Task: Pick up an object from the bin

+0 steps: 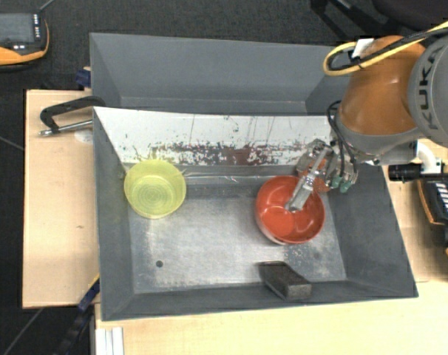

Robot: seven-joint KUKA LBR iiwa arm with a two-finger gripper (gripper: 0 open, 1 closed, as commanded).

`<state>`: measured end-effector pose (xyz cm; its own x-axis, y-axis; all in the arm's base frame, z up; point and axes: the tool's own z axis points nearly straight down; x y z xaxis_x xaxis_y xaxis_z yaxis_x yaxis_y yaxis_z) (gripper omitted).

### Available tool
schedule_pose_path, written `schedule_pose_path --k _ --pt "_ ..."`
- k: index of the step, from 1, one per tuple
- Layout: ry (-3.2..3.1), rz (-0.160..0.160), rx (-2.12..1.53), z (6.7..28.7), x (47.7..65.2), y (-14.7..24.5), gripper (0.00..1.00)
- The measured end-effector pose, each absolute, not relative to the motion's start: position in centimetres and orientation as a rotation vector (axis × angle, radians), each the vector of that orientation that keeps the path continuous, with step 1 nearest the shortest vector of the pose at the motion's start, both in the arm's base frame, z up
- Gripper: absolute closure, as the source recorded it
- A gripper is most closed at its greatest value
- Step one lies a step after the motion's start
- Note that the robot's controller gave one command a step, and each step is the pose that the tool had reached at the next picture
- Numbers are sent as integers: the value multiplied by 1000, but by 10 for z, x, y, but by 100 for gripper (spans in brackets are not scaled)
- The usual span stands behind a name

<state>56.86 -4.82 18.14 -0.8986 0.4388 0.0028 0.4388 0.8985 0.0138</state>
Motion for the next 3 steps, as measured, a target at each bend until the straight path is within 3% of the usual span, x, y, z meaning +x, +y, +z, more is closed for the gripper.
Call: schedule_pose_path --k 1,2,3 --pt "3091 24 579 84 592 -25 0" --pt "3082 25 579 89 595 -26 100" --pt "3069 30 590 221 563 -3 100"
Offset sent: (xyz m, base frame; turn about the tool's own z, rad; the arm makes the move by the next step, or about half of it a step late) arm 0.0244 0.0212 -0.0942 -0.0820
